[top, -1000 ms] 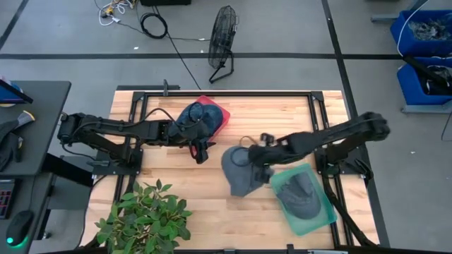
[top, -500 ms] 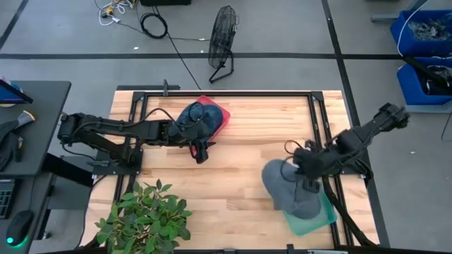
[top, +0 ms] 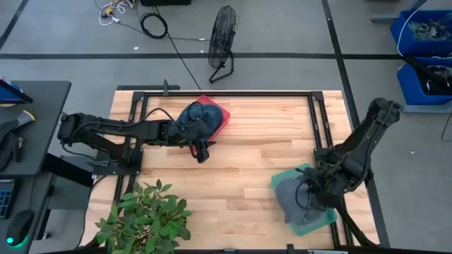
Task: Pick & Place hat
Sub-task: Put the gray cap into the green bin
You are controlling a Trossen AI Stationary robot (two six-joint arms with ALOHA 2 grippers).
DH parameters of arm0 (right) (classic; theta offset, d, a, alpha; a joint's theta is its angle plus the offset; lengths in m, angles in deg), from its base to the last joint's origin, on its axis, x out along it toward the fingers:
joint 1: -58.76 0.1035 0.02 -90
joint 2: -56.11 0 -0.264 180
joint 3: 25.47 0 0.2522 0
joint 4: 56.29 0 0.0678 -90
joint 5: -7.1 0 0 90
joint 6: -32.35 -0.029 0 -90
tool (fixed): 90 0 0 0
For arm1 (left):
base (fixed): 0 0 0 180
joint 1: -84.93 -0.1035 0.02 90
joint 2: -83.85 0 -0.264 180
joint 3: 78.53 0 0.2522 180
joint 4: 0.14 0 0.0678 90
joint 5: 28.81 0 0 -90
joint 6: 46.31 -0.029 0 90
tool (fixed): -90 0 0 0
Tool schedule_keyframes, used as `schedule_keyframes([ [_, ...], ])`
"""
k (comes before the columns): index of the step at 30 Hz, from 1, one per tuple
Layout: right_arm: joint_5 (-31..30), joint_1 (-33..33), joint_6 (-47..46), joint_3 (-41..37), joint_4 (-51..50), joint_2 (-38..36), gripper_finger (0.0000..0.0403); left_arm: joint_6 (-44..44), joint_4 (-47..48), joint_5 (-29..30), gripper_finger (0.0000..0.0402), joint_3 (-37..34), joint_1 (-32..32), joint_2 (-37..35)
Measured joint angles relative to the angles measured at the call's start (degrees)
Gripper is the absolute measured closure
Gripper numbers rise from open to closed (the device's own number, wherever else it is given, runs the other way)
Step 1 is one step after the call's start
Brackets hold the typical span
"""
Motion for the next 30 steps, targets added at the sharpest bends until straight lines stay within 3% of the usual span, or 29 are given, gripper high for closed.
schedule_keyframes([
  [4, -7.17, 3.17, -4.16, -2.05, -0.38, 0.0, 0.0401, 0.09, -0.88, 0.04, 0.0232, 0.0, 0.0, 0.0],
  [8, -7.6, 4.43, -6.92, -2.21, -4.37, 0.0, 0.0401, 0.1, -2.82, 0.07, 0.0232, 0.0, 0.0, 0.0],
  [14, -3.82, 4.57, -9.1, -2.81, -6.79, 0.89, 0.0401, 0.1, -2.78, 0.07, 0.0232, 0.0, 0.0, 0.0],
  [20, 1.73, 4.52, -7.12, -9.04, 10.73, 2.21, 0.0393, -0.25, -2.81, 0.08, 0.0232, 0.0, 0.0, 0.0],
  [23, 2.6, 4.52, -10.14, -11.73, 15.37, 2.51, 0.0373, -0.3, -2.81, 0.09, 0.0232, 0.0, 0.0, 0.0],
  [30, 8.86, 3.61, -12.54, -8.44, 11.38, 2.19, 0.0302, -0.36, -2.83, 0.09, 0.0232, 0.0, 0.0, 0.0],
])
